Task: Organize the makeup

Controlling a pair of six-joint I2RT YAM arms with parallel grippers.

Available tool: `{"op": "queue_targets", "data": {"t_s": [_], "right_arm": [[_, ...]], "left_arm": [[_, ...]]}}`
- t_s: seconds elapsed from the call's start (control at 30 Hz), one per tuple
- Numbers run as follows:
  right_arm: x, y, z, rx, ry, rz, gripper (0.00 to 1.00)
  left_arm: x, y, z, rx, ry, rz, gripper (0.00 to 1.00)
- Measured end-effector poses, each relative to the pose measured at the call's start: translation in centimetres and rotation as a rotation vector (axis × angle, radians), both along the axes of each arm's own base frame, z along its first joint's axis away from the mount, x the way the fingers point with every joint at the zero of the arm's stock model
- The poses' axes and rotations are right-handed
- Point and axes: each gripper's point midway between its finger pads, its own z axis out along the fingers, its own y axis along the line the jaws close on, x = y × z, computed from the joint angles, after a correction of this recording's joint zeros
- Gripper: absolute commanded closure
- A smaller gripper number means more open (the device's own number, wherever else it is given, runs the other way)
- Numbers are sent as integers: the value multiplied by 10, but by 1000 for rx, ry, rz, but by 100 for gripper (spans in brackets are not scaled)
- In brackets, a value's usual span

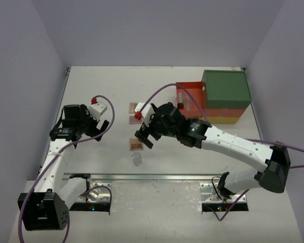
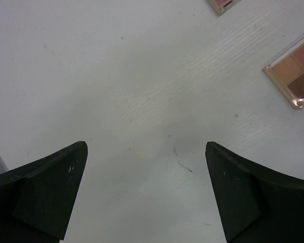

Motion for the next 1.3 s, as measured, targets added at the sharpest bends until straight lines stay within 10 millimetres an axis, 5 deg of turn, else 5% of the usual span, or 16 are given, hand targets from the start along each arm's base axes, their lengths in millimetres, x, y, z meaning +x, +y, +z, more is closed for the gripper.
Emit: {"op": "queue_targets", "data": {"t_s": [0.23, 0.37, 0.63, 0.77, 1.0, 1.13, 1.3], "right_arm": [[-57, 24, -97, -290, 124, 53, 1], [-67, 27, -126, -366, 184, 43, 1], [-69, 34, -142, -377, 246, 11, 11], [-68, 43, -154, -394, 267, 9, 26], [-69, 50, -161, -388, 288, 14, 85], [-70, 51, -160, -371, 289, 20, 99], [-75, 42, -155, -352, 293, 23, 100]], "left_arm": [[-38, 29, -34, 148, 10, 95, 0], [-57, 45, -55, 228, 40, 149, 0], [-71, 57, -70, 274, 39, 211, 0], [-73, 60, -72, 277, 47, 245, 0], [-71, 66, -67, 287, 19, 286, 0], [-72, 69, -65, 300, 7, 302, 0], [-72, 71, -63, 305, -5, 310, 0]]}}
